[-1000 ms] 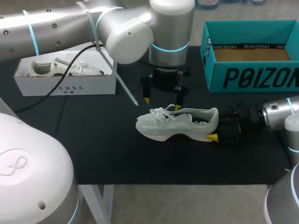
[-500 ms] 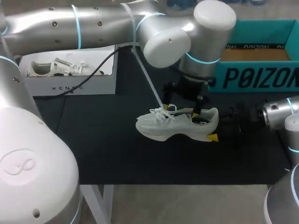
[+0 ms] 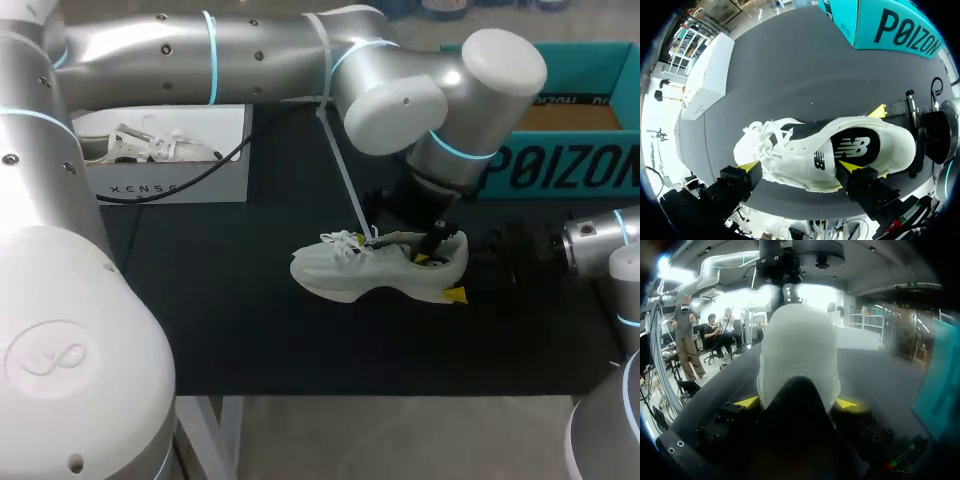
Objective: Take the shoe out of the shoebox, open the shoe tongue, remove and reinsert the insole, then place the shoe into the shoebox
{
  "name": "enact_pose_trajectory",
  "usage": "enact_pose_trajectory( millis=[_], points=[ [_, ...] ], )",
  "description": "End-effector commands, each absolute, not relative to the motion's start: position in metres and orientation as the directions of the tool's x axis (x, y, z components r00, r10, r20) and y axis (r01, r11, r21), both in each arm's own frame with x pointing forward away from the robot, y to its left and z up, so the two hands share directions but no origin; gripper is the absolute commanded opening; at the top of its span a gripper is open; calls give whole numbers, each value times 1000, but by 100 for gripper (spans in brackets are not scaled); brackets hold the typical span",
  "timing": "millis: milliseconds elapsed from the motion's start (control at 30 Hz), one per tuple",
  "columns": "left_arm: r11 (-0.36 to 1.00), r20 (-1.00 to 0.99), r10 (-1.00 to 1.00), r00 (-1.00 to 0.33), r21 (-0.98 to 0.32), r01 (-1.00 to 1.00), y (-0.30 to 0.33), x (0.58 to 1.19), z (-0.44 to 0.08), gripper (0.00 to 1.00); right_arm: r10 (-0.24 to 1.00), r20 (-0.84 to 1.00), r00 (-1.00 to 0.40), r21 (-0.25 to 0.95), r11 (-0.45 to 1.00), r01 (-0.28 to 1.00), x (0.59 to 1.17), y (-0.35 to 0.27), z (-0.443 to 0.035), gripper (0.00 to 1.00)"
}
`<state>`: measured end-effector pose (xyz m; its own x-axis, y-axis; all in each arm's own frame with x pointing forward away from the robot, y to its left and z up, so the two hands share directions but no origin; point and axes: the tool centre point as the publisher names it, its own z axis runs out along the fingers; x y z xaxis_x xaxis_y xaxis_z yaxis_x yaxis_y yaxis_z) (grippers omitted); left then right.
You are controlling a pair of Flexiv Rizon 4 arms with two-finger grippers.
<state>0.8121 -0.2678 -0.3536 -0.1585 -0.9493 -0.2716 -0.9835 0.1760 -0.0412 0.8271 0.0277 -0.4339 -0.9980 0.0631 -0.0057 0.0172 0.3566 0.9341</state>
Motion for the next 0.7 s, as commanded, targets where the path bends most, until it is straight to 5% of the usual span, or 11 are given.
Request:
enact_pose_trajectory(
  millis=[33, 433, 467, 533, 567, 700],
  points=[
    [165, -289, -946, -146, -43, -985, -269, 810, -357, 100, 65, -5, -998, 934, 358, 19, 828, 31, -440, 0],
    [115, -304, -947, -100, -31, -993, -246, 812, -362, 100, 65, -5, -998, 934, 358, 19, 828, 31, -440, 0],
    [112, -305, -947, -98, -32, -993, -245, 813, -361, 61, 65, -5, -998, 934, 358, 19, 828, 31, -440, 0],
    [108, -309, -947, -91, -36, -994, -243, 812, -360, 26, 65, -5, -998, 934, 358, 19, 828, 31, -440, 0],
    [107, -308, -947, -90, -37, -994, -242, 812, -359, 0, 65, -5, -998, 934, 358, 19, 828, 31, -440, 0],
    [103, -309, -947, -85, -41, -994, -238, 811, -356, 0, 65, -5, -998, 934, 358, 19, 828, 31, -440, 0]
  ],
)
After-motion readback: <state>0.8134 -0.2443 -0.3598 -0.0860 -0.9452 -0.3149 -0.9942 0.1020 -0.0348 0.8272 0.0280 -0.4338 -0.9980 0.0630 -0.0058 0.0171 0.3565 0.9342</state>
